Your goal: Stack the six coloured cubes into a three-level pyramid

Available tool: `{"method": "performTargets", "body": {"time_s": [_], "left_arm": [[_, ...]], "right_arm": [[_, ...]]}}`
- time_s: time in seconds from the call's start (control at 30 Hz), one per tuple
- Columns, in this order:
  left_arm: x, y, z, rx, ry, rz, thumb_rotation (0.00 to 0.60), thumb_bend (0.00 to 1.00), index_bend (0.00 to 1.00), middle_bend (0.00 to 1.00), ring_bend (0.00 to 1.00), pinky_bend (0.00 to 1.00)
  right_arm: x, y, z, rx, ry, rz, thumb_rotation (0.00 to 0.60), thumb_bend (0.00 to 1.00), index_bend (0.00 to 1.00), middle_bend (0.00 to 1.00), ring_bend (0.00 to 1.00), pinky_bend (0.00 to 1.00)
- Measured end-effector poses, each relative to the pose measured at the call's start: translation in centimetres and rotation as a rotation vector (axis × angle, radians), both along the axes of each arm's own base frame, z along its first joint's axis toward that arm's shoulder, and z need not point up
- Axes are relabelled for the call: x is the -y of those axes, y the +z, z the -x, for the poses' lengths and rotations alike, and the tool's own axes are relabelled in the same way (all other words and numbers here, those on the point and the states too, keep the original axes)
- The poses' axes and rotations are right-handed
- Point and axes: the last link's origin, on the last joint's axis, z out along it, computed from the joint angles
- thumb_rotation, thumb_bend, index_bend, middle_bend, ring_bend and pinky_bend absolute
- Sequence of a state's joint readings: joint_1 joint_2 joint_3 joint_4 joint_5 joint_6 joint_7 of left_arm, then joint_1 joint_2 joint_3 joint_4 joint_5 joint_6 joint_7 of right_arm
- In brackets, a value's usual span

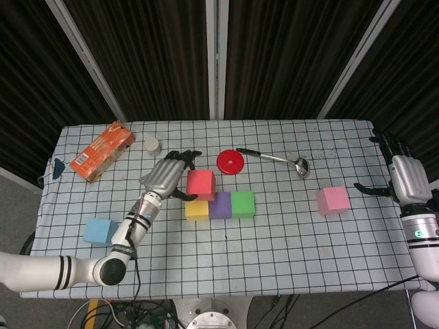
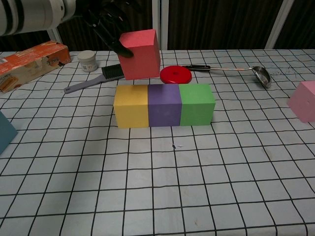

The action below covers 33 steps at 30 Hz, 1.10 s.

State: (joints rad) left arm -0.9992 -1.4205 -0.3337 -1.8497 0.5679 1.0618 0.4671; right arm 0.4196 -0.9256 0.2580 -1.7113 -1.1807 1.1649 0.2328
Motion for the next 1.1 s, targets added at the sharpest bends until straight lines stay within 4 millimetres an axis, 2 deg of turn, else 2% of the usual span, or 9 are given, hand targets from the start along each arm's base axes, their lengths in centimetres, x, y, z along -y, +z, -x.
{"method": "performTargets", "body": {"time_s": [0.27, 0.67, 0.9, 1.1], "left_arm": [[0.1, -1.5, -2.1, 0.007, -0.005, 0.017, 0.600, 0.18, 0.13, 0.59, 0.24, 0.10], [1.0, -3.4, -4.1, -0.003, -0.005, 0.049, 0.600, 0.18, 0.13, 0.59, 0.25, 0.09], [1.2, -4.2, -4.2, -0.017, -0.020, 0.042, 0.600, 0.18, 0.13, 0.58, 0.26, 0.09], [1.2, -4.5, -3.7, -0.016, -0.005, 0.050, 0.600, 0.16, 0.12, 0.53, 0.28, 0.09]], "right_arm": [[-0.4, 0.5, 0.8, -0.001, -0.011, 0.012, 0.600, 0.02, 0.00, 0.17, 0.00, 0.00], [-1.5, 0.9, 1.7, 0.011, -0.022, 0.024, 0.600, 0.02, 0.00, 0.18, 0.00, 0.00], [-1.7, 1.0, 2.3, 0.017, -0.031, 0.021, 0.600, 0.02, 0.00, 0.18, 0.00, 0.00], [-1.3, 1.1, 2.6, 0.023, -0.041, 0.021, 0.600, 0.02, 0.00, 0.18, 0.00, 0.00]]}}
